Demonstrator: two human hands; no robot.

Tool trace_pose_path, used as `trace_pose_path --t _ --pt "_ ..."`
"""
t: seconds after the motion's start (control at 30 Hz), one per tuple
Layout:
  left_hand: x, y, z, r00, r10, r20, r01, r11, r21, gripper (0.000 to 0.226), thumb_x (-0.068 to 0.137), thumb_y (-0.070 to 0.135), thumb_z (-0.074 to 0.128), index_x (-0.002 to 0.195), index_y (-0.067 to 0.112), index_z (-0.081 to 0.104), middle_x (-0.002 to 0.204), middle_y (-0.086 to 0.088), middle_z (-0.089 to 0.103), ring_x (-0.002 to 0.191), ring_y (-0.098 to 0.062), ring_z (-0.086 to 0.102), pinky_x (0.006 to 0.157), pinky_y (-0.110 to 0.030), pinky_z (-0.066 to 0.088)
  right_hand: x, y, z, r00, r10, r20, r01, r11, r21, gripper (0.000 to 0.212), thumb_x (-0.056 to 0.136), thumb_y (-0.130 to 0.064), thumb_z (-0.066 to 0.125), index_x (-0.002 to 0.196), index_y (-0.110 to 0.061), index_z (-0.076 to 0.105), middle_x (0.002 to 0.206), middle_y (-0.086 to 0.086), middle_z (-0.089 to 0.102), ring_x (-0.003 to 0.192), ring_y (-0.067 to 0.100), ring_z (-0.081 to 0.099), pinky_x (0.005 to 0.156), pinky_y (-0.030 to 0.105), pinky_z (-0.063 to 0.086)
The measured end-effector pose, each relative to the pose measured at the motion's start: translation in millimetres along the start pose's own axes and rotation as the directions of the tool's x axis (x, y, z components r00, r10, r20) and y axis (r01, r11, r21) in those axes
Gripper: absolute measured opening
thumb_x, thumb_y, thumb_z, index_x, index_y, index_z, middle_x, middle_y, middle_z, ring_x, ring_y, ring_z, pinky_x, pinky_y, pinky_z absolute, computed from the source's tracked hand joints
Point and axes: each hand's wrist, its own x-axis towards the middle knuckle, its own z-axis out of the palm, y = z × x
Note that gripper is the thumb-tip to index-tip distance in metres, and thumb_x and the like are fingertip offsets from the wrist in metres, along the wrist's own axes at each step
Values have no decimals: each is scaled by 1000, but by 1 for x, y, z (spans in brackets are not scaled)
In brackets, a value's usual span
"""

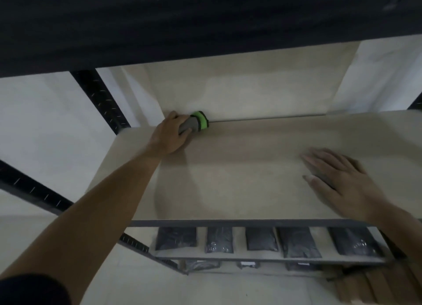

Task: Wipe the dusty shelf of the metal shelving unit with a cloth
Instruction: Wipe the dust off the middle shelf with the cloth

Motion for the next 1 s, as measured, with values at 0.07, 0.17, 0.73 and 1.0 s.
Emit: trace_pose_path --t 0.07,0.17,0.73,1.0 --pt "-6 10 1 999 -13 41 13 1000 7 49 101 38 56 143 12 52 127 -20 50 109 -39 59 91 -41 47 1 -10 3 1000 31 1 -31 1000 -4 61 99 -59 28 152 -32 40 161 -8 36 151 15 27 118 38 20" --pt "-18 34 0 991 18 134 -14 999 -29 49 106 38 45 145 9 46 134 -22 44 117 -39 55 100 -39 43 1 -21 6 998 59 6 -59 998 -5 63 98 -60 29 152 -30 40 161 -6 36 150 17 28 118 40 20" --pt "-43 78 12 973 122 194 -88 981 -174 53 106 29 43 157 16 35 147 -26 41 130 -41 47 111 -37 38 -14 7 -9 992 44 117 -48 998 36 66 96 -67 19 157 -40 27 165 -14 23 154 10 16 122 35 12" --pt "-28 73 4 988 121 93 -108 985 -138 62 97 37 34 153 12 42 130 -33 55 116 -42 53 100 -37 38 -14 4 -9 996 50 71 -53 998 40 63 98 -63 23 156 -40 30 164 -14 26 154 10 19 121 37 16"
